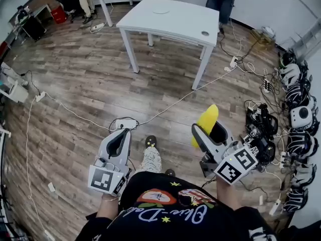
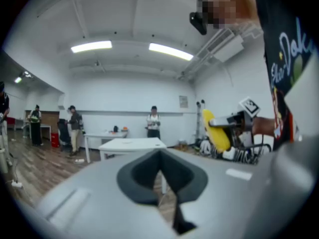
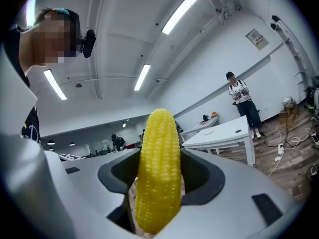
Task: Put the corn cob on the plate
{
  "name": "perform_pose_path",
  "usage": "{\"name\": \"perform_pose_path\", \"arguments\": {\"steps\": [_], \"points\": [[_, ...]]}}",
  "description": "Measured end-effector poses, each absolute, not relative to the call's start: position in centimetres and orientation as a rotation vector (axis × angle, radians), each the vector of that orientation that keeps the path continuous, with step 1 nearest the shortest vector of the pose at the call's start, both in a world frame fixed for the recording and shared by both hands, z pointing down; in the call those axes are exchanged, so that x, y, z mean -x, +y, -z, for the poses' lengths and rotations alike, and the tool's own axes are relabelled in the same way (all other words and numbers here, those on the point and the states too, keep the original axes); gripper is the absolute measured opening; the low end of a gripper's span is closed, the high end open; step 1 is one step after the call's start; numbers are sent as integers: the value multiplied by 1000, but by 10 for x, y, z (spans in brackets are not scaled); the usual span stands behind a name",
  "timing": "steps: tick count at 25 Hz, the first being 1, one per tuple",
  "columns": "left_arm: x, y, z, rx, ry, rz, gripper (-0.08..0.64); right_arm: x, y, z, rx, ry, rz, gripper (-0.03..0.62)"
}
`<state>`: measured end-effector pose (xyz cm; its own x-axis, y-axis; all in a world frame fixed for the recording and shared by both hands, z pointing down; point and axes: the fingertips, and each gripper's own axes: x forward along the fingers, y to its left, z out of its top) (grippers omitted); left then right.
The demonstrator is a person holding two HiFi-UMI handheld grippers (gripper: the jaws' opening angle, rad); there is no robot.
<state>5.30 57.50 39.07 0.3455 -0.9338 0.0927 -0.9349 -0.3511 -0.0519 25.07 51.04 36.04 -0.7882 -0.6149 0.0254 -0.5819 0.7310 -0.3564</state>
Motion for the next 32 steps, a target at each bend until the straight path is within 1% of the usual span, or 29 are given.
{"name": "perform_pose_path", "arguments": {"steps": [9, 16, 21, 27, 32], "points": [[-6, 434, -382, -2661, -1733, -111, -14, -200, 388, -346, 1032, 2817, 470, 241], [60, 339, -371, -2685, -1733, -153, -14, -141, 291, -341, 1079, 2789, 468, 241], [100, 284, -390, -2649, -1730, -167, -14, -108, 238, -354, 1095, 2788, 525, 241], [106, 202, -409, -2622, -1694, -186, -14, -102, 154, -371, 1112, 2794, 576, 241], [101, 103, -387, -2666, -1732, -161, -14, -101, 47, -358, 1076, 2783, 505, 241]]}}
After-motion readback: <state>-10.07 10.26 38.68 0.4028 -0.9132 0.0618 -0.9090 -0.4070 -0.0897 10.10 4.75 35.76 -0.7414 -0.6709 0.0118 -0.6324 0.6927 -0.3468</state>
